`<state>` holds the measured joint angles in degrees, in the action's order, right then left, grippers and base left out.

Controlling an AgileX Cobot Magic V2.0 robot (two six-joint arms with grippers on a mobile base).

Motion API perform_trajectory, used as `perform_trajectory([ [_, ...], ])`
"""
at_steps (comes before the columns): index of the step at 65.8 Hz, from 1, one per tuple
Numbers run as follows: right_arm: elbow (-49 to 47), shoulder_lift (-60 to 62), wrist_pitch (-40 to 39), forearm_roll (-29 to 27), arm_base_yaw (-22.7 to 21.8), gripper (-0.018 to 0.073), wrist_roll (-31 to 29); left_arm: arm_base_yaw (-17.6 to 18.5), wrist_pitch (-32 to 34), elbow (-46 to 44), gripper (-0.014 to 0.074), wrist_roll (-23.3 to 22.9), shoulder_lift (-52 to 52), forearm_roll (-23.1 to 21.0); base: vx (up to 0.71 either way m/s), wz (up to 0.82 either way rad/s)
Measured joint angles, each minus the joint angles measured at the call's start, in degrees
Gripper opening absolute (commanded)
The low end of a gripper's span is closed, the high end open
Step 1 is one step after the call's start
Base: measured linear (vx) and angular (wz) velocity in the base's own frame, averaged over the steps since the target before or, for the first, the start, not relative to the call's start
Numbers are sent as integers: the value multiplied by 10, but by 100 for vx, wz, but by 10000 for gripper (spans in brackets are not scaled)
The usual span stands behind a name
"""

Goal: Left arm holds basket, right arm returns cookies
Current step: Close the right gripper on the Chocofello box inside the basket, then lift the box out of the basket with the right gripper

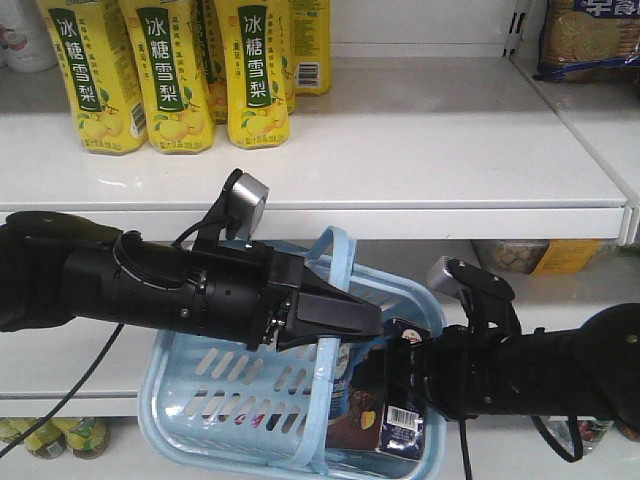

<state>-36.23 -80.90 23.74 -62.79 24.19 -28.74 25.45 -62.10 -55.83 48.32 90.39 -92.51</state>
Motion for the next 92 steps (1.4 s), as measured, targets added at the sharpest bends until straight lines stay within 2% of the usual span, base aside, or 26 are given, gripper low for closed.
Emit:
perform_trajectory([
  [29, -21, -71, 7, 24, 3, 413, 0, 3, 13, 2, -6, 0, 5, 8, 0, 0],
  [40, -21, -73, 4, 28, 3, 309, 0, 3, 14, 2, -6, 0, 5, 7, 0, 0],
  [48, -21, -74, 2, 31, 3, 191, 0, 3, 13, 2, -6, 0, 5, 7, 0, 0],
  [59, -20, -73, -1, 34, 3, 98, 0, 3, 12, 2, -6, 0, 5, 7, 0, 0],
  [83, -15, 10, -1, 71, 2, 88, -2, 3, -11, 2, -6, 0, 0, -12, 0, 0],
  [92, -12, 61, 18, 107, 2, 90, 25, 3, -14, 1, -6, 0, 0, -20, 0, 0],
])
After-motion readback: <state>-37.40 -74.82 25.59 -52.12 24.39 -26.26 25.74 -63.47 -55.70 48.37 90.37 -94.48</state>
